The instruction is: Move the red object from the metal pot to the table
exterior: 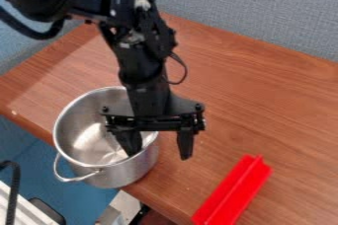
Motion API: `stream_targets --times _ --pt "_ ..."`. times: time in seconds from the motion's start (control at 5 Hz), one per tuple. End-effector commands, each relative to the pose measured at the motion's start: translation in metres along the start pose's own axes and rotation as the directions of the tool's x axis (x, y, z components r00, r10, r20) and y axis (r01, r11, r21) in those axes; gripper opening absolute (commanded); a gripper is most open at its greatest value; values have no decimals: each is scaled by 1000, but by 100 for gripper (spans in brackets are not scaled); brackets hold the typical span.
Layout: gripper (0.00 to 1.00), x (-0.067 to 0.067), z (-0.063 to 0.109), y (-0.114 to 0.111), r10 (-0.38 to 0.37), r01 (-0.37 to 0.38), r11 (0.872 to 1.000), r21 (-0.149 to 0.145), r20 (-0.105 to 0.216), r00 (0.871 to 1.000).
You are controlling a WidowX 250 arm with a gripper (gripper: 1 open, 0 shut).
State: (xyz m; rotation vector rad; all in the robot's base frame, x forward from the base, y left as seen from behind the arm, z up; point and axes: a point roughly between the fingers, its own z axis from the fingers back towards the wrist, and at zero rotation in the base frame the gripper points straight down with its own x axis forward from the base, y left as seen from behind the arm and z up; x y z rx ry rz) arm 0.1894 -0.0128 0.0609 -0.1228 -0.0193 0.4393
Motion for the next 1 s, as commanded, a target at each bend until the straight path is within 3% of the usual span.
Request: stream_targets --times 0.0,0.2,0.4,0.6,0.8 --pt "100 0 3 -6 -11 11 1000 -3 14 1000" --pt "100 7 -5 -3 -83 83 996 10 3 997" --pt "0 19 -21 -1 -139 139 989 41 16 990" --pt "100 28 -24 -3 -79 77 995 58 30 996" --pt "0 32 -24 -3 -25 22 997 68 30 999"
